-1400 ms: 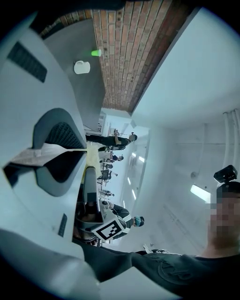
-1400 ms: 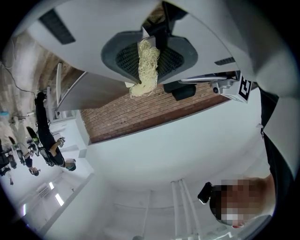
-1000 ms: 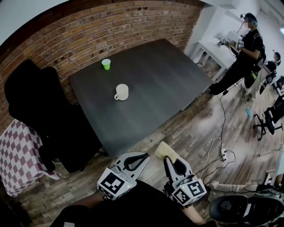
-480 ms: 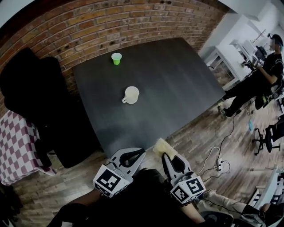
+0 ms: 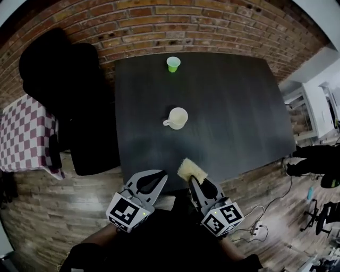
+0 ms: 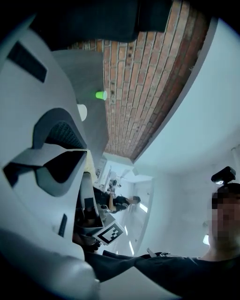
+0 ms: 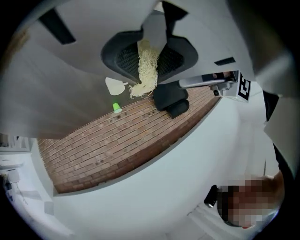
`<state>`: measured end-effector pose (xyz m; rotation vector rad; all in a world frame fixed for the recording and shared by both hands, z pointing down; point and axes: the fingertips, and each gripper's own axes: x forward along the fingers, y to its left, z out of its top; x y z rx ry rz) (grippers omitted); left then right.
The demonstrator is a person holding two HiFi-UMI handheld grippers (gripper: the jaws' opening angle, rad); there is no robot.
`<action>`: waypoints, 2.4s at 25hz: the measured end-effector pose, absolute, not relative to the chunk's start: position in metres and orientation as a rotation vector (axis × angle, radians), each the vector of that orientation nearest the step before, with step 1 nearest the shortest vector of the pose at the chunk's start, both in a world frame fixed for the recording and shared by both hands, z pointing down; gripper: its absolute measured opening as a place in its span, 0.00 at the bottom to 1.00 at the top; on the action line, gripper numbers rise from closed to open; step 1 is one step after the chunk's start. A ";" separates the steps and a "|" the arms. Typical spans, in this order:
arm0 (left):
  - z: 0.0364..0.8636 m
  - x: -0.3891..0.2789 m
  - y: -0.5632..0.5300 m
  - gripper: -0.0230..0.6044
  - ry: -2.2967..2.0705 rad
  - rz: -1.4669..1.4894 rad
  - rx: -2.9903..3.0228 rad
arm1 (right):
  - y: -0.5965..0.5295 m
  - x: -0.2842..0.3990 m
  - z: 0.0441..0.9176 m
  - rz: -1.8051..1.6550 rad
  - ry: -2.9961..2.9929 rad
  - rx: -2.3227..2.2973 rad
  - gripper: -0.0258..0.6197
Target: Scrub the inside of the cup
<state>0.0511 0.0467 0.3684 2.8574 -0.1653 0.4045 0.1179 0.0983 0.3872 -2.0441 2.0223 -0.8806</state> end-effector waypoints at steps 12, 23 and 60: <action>0.385 0.131 0.029 0.08 -0.647 0.532 2.757 | 0.036 0.252 0.399 -0.866 2.361 -1.832 0.18; 0.430 0.127 -0.052 0.08 -0.798 0.721 2.738 | -0.070 0.270 0.438 -0.955 2.763 -1.749 0.18; 0.582 0.170 -0.138 0.24 -0.561 1.126 2.687 | -0.153 0.213 0.537 -1.494 3.320 -1.534 0.18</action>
